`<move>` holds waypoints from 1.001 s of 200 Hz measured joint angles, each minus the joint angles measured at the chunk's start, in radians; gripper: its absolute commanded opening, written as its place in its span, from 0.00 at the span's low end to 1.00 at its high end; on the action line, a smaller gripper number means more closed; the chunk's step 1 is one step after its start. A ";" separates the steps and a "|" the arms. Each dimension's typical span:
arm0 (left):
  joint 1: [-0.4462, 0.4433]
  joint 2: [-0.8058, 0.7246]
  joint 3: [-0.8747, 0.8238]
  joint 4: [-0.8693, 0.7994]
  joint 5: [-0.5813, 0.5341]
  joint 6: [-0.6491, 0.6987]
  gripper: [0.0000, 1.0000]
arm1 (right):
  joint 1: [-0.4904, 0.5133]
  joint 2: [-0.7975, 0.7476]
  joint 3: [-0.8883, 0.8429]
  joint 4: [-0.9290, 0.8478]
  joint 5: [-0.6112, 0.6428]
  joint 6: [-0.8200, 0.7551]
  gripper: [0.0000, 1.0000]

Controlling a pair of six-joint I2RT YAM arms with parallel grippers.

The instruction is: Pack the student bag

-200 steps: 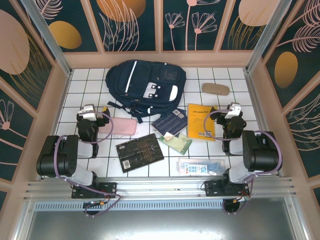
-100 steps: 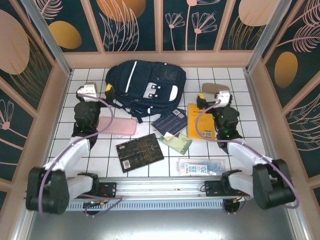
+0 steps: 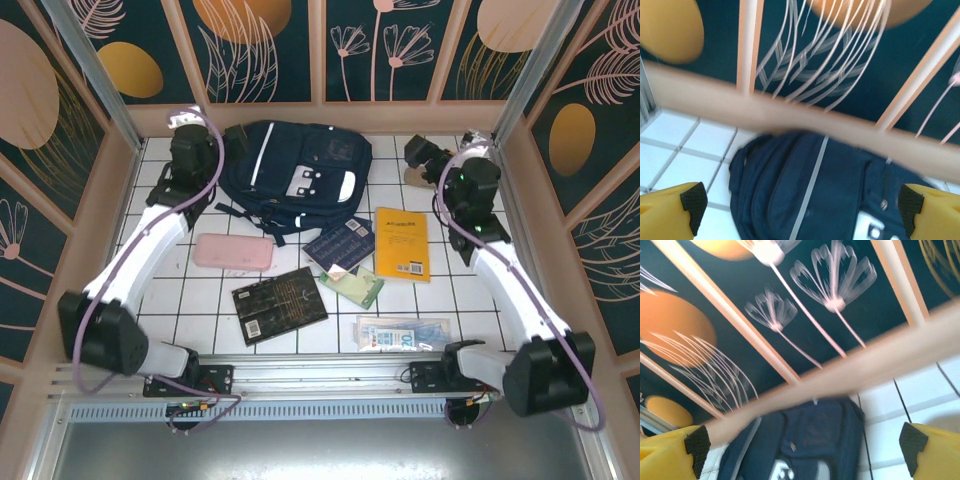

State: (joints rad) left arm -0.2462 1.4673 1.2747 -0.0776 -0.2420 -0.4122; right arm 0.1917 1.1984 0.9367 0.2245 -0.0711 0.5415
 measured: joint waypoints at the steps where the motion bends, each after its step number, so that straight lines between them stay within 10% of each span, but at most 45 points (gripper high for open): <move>1: 0.003 0.006 0.001 -0.002 0.005 -0.003 0.99 | 0.000 0.005 0.002 -0.002 -0.002 0.000 0.99; 95: 0.184 0.608 0.394 -0.047 0.452 -0.113 0.85 | 0.113 0.534 0.143 -0.142 -0.310 0.153 0.87; 200: 0.184 0.778 0.473 -0.077 0.600 -0.114 0.80 | 0.137 0.723 0.248 -0.191 -0.296 0.193 0.84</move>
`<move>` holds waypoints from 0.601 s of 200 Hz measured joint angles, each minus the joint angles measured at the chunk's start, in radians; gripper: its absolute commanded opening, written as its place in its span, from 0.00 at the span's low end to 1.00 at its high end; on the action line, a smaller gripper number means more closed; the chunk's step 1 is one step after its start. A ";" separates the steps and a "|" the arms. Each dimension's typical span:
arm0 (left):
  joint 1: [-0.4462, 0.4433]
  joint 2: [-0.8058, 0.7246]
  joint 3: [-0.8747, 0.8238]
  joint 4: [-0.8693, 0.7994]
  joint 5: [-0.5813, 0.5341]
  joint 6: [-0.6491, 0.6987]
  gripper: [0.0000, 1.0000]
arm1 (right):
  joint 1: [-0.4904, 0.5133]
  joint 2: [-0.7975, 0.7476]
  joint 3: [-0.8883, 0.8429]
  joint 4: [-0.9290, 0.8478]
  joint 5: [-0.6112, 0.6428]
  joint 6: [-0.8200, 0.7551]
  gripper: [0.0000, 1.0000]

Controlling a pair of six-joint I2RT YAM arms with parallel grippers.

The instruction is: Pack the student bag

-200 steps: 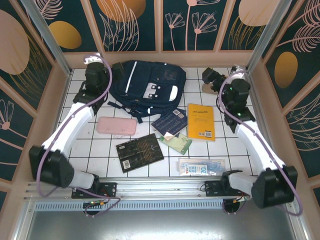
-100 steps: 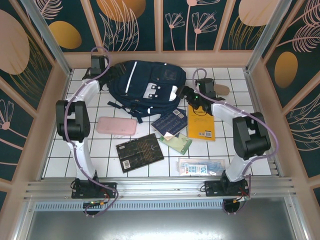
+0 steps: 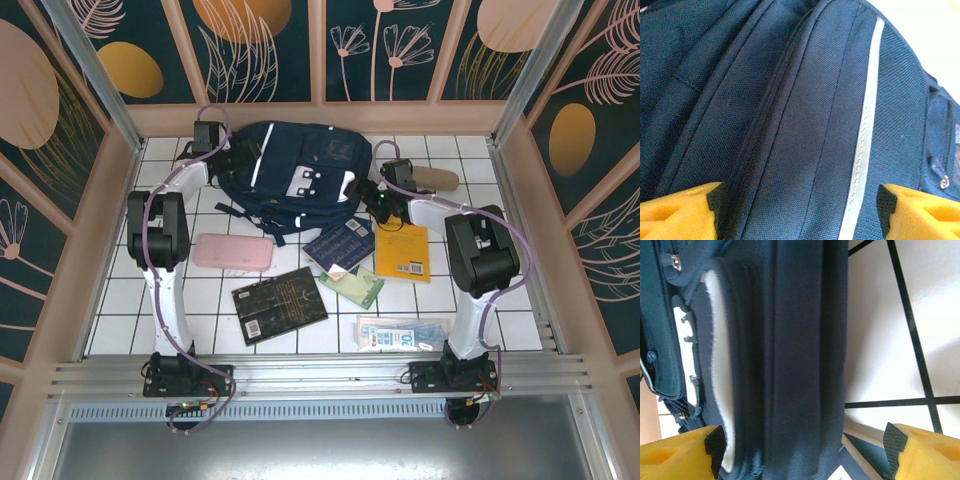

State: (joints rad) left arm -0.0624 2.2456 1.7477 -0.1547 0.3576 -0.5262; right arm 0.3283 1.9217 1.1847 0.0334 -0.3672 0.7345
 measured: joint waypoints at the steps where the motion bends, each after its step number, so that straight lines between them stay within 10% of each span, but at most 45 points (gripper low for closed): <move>1: 0.000 0.000 0.000 0.000 0.000 0.000 0.80 | 0.000 0.000 0.000 0.000 0.000 0.000 0.84; 36: 0.000 0.028 0.027 -0.023 0.002 0.020 0.71 | 0.000 0.029 0.012 0.005 -0.014 -0.003 0.82; 78: 0.016 0.058 0.030 -0.021 0.015 0.020 0.00 | 0.000 0.086 0.074 0.008 -0.067 -0.013 0.73; 120: 0.018 0.040 -0.016 0.013 0.016 -0.001 0.00 | -0.011 0.127 0.170 -0.040 -0.077 -0.037 0.56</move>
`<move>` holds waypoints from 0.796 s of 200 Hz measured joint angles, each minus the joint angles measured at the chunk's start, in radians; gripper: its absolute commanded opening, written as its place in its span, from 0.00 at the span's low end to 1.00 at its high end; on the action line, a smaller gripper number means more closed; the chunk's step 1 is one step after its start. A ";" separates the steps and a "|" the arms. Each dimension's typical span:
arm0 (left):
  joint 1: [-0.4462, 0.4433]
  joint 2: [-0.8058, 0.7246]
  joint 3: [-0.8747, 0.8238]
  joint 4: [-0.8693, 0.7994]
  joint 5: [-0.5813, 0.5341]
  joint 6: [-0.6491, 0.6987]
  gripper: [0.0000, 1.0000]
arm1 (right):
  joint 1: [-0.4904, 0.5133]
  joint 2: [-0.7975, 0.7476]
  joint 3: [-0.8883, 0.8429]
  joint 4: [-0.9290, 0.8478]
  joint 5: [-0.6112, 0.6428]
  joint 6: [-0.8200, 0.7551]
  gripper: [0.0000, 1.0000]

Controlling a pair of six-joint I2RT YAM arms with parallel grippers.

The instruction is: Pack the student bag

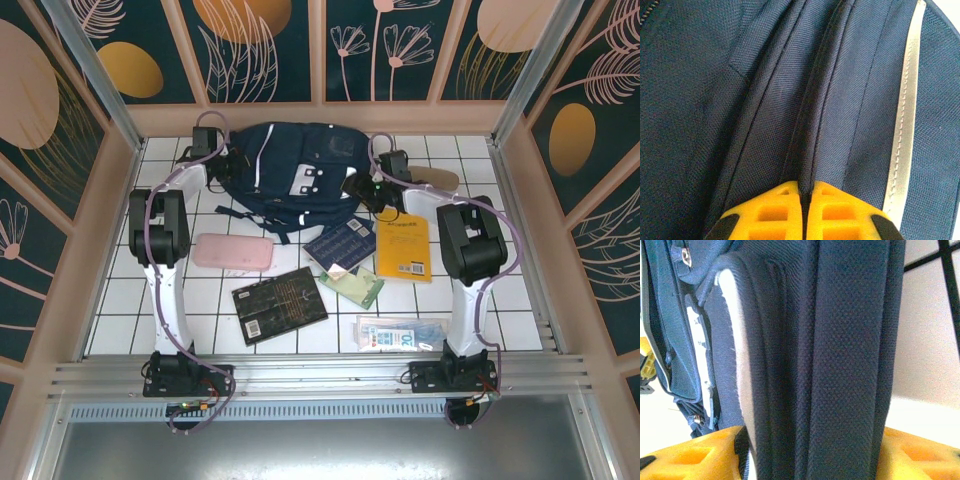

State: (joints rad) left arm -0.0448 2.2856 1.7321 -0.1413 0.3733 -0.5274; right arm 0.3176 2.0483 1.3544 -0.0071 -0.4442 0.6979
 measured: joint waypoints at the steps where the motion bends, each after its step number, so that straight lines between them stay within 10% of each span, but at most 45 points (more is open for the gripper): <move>1: 0.000 -0.003 -0.004 0.002 0.000 -0.002 0.00 | -0.001 0.002 0.004 -0.002 0.000 -0.003 0.56; 68: -0.001 -0.306 -0.291 0.072 -0.001 -0.207 0.00 | -0.069 0.177 0.361 -0.150 -0.060 -0.068 0.53; 106: -0.006 -0.442 -0.404 0.119 0.016 -0.369 0.00 | -0.098 0.374 0.737 -0.246 -0.069 -0.090 0.93; 159: -0.041 -0.503 -0.436 0.175 0.023 -0.542 0.00 | -0.103 0.357 0.798 -0.369 0.121 -0.138 0.93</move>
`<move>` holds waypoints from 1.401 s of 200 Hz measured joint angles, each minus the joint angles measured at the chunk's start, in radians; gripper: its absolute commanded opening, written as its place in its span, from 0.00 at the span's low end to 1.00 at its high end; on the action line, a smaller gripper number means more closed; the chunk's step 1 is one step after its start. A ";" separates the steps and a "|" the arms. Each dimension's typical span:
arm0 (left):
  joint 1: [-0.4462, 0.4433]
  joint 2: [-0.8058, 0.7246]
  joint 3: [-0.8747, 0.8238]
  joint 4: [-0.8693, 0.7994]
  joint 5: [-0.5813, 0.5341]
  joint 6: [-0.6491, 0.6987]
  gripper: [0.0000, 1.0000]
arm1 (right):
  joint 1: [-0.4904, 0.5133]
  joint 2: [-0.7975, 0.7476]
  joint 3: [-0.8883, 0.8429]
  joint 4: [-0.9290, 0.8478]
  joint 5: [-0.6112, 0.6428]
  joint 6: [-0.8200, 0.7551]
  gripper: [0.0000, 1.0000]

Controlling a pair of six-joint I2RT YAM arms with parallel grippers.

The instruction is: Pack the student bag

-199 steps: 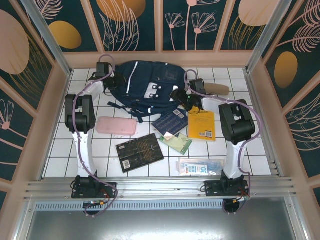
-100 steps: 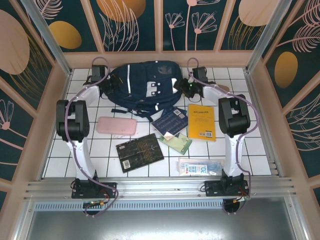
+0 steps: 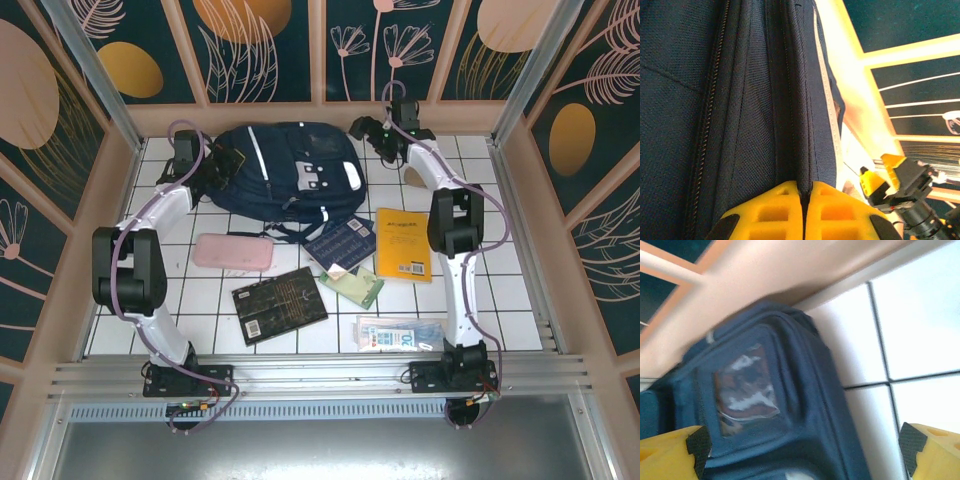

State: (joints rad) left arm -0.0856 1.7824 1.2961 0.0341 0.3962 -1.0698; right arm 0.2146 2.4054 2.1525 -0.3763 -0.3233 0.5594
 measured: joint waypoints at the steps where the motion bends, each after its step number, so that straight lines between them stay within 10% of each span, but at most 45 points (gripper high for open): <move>1: 0.000 0.000 0.000 0.000 0.000 -0.002 0.00 | 0.000 -0.003 -0.005 0.000 0.004 0.000 0.93; 65: -0.074 0.000 0.089 -0.017 -0.043 -0.081 0.00 | 0.130 -0.615 -0.735 0.160 0.036 0.261 0.80; 97: -0.105 0.000 0.151 -0.040 -0.046 -0.095 0.00 | 0.218 -0.671 -0.859 0.322 -0.035 0.382 0.82; 183: -0.121 0.003 0.226 -0.176 -0.045 -0.048 0.00 | 0.454 -0.673 -0.893 0.605 0.109 -0.726 0.87; 280: -0.153 0.003 0.226 -0.196 -0.058 -0.030 0.00 | 0.435 -0.436 -0.602 0.584 0.037 -0.893 0.79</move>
State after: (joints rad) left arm -0.2386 1.7859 1.5223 -0.1623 0.3386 -1.0996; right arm 0.6491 1.9697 1.5501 0.2077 -0.2863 -0.3336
